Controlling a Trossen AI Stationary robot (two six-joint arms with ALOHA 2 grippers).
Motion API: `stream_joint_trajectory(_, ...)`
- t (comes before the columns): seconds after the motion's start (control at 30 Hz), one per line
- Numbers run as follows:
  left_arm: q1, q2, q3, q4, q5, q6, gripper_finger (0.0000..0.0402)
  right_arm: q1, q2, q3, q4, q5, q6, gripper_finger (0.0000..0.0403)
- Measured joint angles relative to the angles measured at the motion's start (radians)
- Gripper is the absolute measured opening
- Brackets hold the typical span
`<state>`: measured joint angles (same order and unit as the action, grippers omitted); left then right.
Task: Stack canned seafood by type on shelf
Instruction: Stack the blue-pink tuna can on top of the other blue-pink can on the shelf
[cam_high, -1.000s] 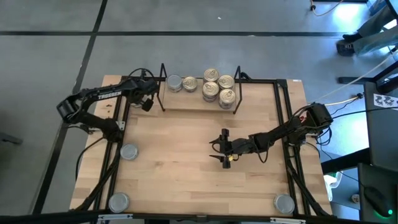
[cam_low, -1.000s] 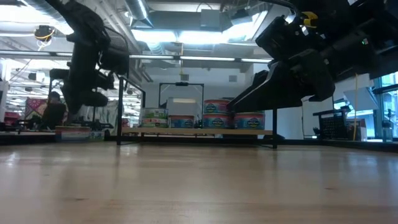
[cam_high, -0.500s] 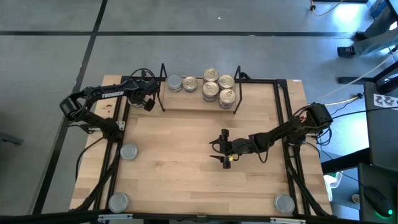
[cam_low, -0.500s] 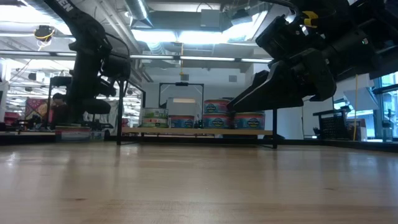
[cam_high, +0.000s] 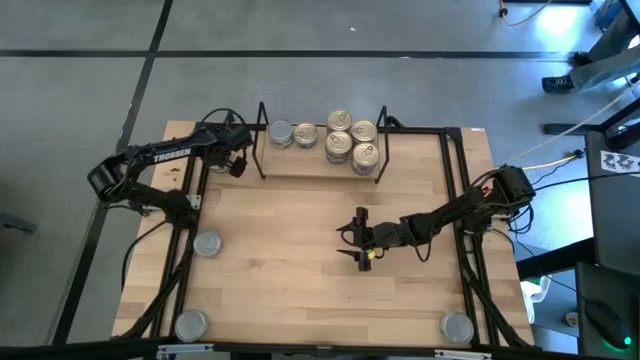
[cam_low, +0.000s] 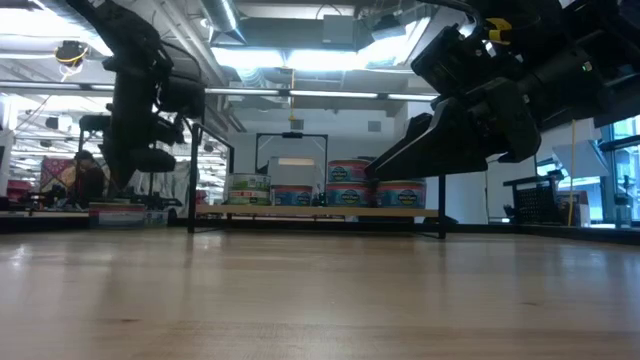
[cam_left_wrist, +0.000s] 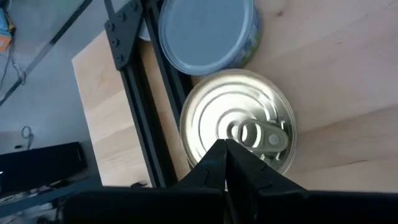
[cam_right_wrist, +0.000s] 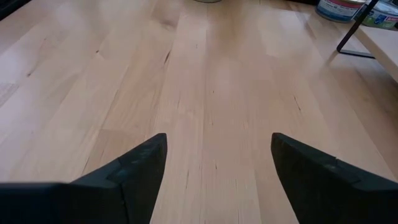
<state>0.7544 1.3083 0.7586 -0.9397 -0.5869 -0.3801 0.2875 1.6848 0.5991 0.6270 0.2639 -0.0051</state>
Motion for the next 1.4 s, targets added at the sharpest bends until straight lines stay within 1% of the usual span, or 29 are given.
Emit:
stream_joint_trajectory(0.1, 0.015, -0.032, -0.001, 0.002, 0.002, 0.006, 0.0003, 0.000, 0.000, 0.000, 0.000, 0.000, 0.000, 0.0287)
stream_joint_trajectory(0.23, 0.046, -0.038, -0.015, 0.008, 0.017, 0.018, 0.0003, 0.000, 0.000, 0.000, -0.005, -0.006, 0.002, 0.0287)
stream_joint_trajectory(0.77, 0.046, -0.018, -0.035, 0.042, 0.031, -0.026, 0.0003, 0.000, 0.000, 0.000, 0.000, -0.028, 0.010, 0.0287)
stream_joint_trajectory(0.83, 0.044, -0.023, -0.045, 0.054, 0.048, -0.003, 0.0003, 0.000, 0.000, 0.000, 0.000, -0.039, 0.012, 0.0287)
stream_joint_trajectory(0.9, 0.044, -0.034, -0.047, 0.065, 0.089, 0.019, 0.0003, 0.000, 0.000, 0.000, 0.000, -0.041, 0.012, 0.0287)
stream_joint_trajectory(0.97, 0.031, -0.063, -0.047, 0.072, 0.111, 0.031, 0.0003, 0.000, 0.000, 0.000, 0.000, -0.041, 0.012, 0.0287)
stream_joint_trajectory(1.23, -0.057, -0.239, -0.048, 0.052, 0.115, 0.013, 0.0003, 0.000, 0.000, 0.000, 0.000, -0.041, 0.011, 0.0287)
stream_joint_trajectory(1.33, -0.091, -0.258, -0.064, 0.046, 0.126, -0.008, 0.0003, 0.000, 0.000, 0.000, 0.000, -0.041, 0.011, 0.0287)
stream_joint_trajectory(1.4, -0.115, -0.251, -0.065, 0.021, 0.151, -0.088, 0.0003, 0.000, 0.000, 0.000, 0.000, -0.041, 0.011, 0.0287)
